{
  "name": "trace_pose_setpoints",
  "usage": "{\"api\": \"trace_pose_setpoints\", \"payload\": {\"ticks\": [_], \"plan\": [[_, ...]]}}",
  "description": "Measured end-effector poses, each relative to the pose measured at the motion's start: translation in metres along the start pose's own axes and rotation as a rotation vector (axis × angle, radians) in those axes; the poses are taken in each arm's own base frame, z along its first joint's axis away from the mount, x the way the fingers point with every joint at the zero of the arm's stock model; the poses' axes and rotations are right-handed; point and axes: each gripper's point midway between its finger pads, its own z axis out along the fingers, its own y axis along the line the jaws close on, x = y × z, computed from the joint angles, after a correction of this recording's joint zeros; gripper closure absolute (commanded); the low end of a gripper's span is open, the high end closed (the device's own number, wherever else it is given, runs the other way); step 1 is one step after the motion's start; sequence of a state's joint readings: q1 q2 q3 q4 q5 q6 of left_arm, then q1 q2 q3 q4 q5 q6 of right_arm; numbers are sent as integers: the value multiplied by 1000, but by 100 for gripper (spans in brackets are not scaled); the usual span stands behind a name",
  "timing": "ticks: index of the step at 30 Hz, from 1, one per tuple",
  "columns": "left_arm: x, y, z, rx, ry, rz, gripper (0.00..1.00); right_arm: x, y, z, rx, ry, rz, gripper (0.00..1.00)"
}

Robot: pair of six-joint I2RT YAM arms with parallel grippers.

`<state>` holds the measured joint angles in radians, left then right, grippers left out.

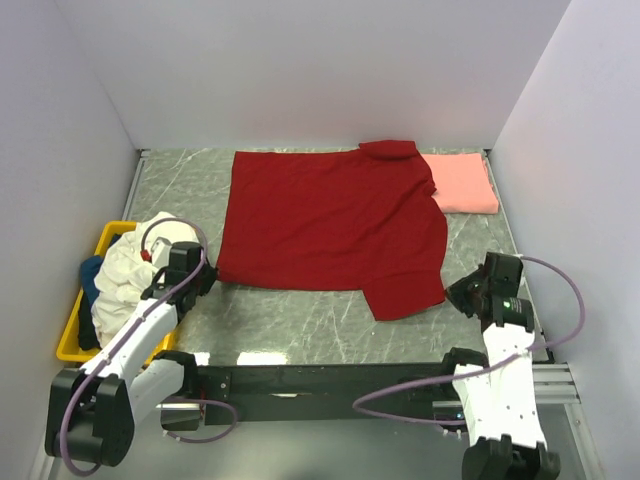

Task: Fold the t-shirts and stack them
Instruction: Fold the tshirt

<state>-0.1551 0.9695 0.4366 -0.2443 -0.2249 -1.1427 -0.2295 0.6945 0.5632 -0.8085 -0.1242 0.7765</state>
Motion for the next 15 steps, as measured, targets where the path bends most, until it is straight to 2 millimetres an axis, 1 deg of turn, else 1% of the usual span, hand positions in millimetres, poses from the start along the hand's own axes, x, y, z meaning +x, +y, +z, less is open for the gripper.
{"api": "trace_pose_setpoints", "payload": {"ticks": [2,4,11,15], "plan": [[-1,3,-3,-11,-9,0,99,-5,6,-13,-25,-30,-12,100],[-4,5,-7,-15,-21,0,99,-5,6,-20,-31,-39,-18,100],[-8,12,-20,-29,-50,-15,99,10,-7,-34,-10,-8,-22,100],[-9,16,-27,-39,-61,-18,99,11,-5,-53,-27,-25,-30,100]]}}
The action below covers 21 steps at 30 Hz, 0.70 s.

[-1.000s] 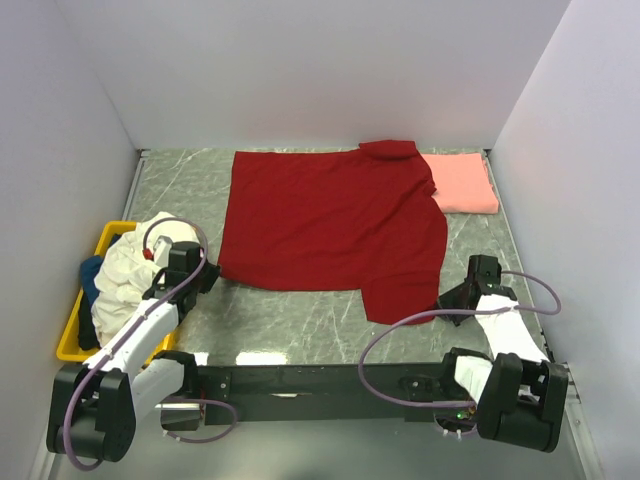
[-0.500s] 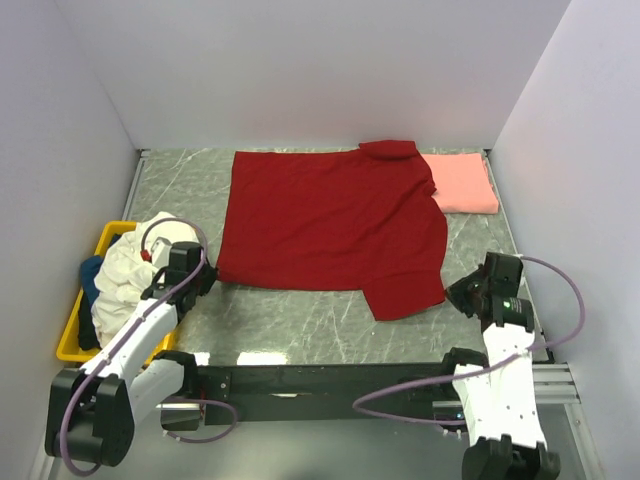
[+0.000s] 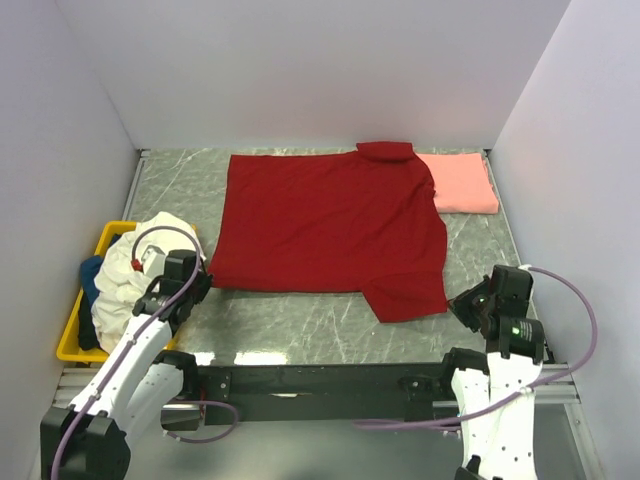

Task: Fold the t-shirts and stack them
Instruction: Fold the tshirt

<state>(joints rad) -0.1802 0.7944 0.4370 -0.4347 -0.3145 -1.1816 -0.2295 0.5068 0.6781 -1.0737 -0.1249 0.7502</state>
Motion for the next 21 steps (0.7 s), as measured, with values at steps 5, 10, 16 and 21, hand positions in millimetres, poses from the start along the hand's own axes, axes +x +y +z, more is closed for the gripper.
{"api": "trace_pose_setpoints", "payload": {"ticks": [5,10,16,21], "plan": [[-2,4,-6,-8,-11,-5,99,-2,6,-19,-36,-31,-9,100],[-3,8,-7,-20,-18,1,99,6,4,-21,-40,1,-12,100],[3,8,5,-73,8,47,99,0,17,-22,-79,-1,-7,100],[2,-19,19,-93,30,90,99,-24,48,-11,-162,-42,-12,100]]}}
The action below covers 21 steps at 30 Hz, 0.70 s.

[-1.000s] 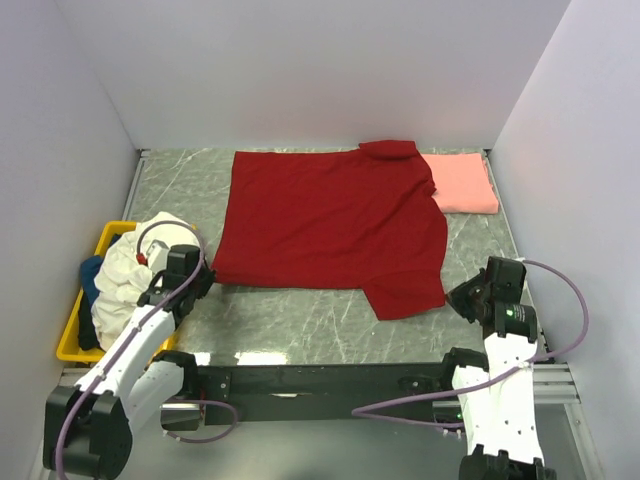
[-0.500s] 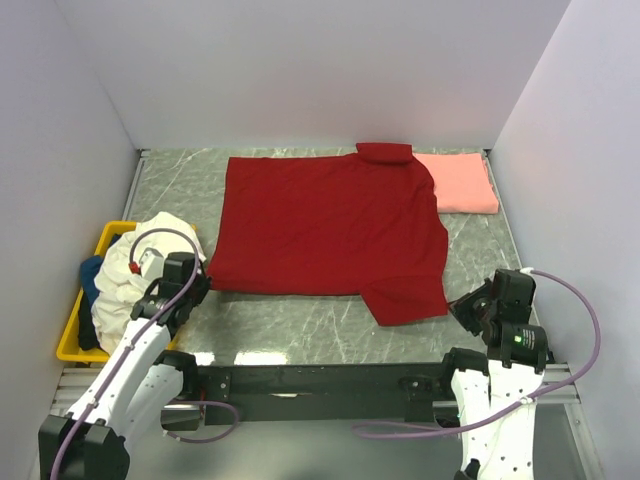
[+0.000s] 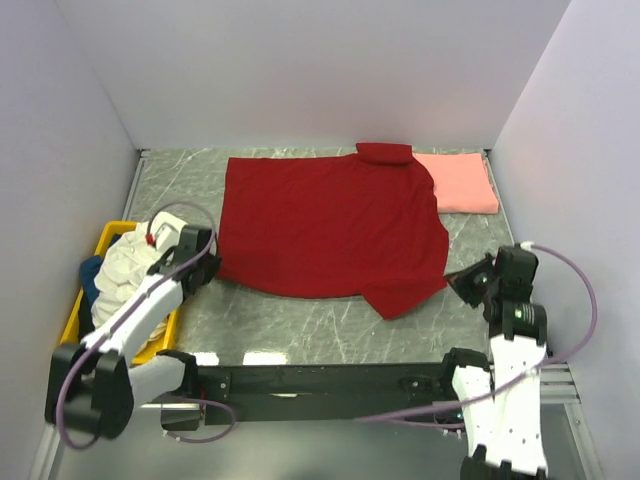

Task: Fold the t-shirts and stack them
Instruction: Fold the tshirt

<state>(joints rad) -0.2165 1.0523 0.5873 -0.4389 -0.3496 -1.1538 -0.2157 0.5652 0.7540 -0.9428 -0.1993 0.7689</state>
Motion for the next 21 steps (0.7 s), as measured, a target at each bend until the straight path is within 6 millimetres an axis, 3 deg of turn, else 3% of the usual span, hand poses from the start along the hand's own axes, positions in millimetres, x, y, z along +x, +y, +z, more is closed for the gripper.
{"api": "trace_pose_setpoints", "payload": {"ticks": [5,11,16,21], "plan": [[-10,-41,15,2,-4,28,98,-21,22,40,-26,31,-9,100],[-13,-62,33,-29,1,43,95,-25,38,100,-25,148,-39,100],[-13,-70,51,-81,6,63,94,-45,72,133,-74,171,-71,100],[-18,-79,55,-104,0,71,94,-67,97,160,-98,171,-90,100]]}}
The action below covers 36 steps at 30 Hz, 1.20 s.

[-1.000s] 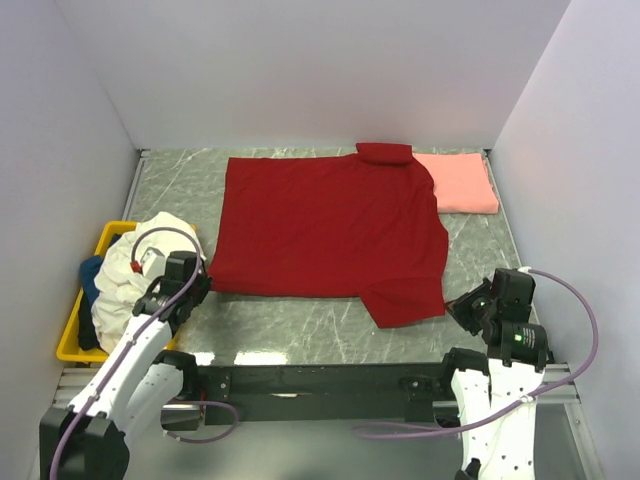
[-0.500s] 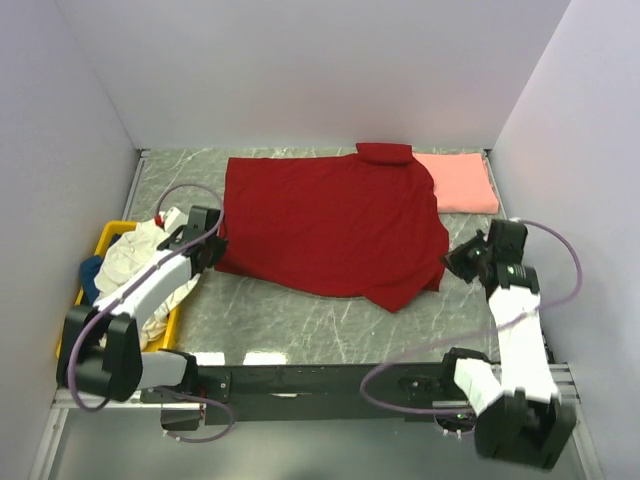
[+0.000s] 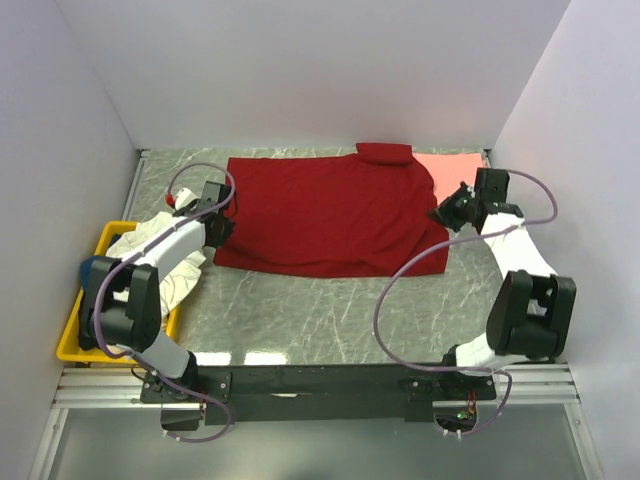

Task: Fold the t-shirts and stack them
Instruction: Fold the tshirt

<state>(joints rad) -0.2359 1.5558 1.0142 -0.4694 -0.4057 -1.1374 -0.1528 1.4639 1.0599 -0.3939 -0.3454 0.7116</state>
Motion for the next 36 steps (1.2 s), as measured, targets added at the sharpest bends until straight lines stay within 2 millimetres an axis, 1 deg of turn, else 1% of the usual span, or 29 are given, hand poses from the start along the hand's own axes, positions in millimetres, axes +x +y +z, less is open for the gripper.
{"api": "trace_pose_setpoints", "payload": {"ticks": [5,9,11,14,19,23,27,33,36], "plan": [[-9,-13,5,-5,-10,-6,94,-20,15,15,-20,0,-8,100],[-16,-15,8,-12,-16,-17,95,-33,24,22,-29,-10,-13,100],[-20,-14,11,-19,-19,-23,95,-36,26,24,-32,-15,-15,100],[-24,-8,15,-34,-18,-24,95,-37,25,24,-29,-18,-14,100],[-26,-6,22,-41,-12,-19,95,-38,24,24,-24,-24,-14,100],[-23,-11,28,-34,5,-1,95,-41,22,25,-19,-33,-11,100],[-20,-14,32,-29,20,11,95,-46,15,25,-9,-48,1,100],[-23,-27,38,-15,21,22,95,-49,9,25,-1,-57,10,100],[-23,-29,41,-15,23,24,94,-50,8,25,2,-59,12,100]]}}
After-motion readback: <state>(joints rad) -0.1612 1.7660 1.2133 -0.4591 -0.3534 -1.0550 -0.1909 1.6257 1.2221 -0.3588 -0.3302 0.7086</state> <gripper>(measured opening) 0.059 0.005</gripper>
